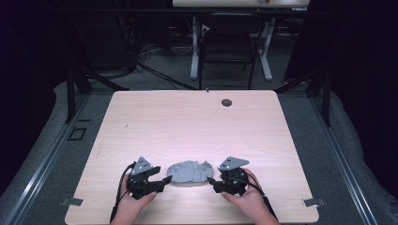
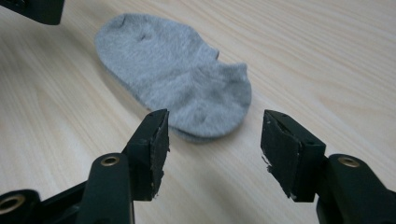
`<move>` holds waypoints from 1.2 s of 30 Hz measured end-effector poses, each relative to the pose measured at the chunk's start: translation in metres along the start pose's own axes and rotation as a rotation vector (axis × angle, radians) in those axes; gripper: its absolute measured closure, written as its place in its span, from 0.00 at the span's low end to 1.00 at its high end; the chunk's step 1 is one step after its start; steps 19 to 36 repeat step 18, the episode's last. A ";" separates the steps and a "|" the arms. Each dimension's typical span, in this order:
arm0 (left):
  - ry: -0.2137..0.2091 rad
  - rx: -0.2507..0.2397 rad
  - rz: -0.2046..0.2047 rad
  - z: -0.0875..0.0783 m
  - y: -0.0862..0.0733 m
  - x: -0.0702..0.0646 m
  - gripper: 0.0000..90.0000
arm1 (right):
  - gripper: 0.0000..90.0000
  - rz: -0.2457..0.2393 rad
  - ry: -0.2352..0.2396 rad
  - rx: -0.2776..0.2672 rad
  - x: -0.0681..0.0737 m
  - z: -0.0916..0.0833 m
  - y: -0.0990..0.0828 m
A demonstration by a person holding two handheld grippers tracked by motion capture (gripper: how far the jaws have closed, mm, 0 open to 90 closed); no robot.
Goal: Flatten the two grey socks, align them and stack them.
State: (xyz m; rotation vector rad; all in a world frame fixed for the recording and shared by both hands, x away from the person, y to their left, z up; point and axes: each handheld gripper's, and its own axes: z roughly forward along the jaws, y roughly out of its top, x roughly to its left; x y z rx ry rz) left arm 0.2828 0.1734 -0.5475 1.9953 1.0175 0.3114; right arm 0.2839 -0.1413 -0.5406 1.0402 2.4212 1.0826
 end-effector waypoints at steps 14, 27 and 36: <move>0.038 0.051 0.005 -0.024 -0.027 0.014 0.42 | 0.43 0.047 -0.007 0.010 -0.010 -0.013 -0.025; 0.054 0.046 -0.001 -0.023 -0.029 0.019 0.42 | 0.43 0.067 -0.013 -0.012 -0.014 -0.010 -0.031; 0.054 0.046 -0.001 -0.023 -0.029 0.019 0.42 | 0.43 0.067 -0.013 -0.012 -0.014 -0.010 -0.031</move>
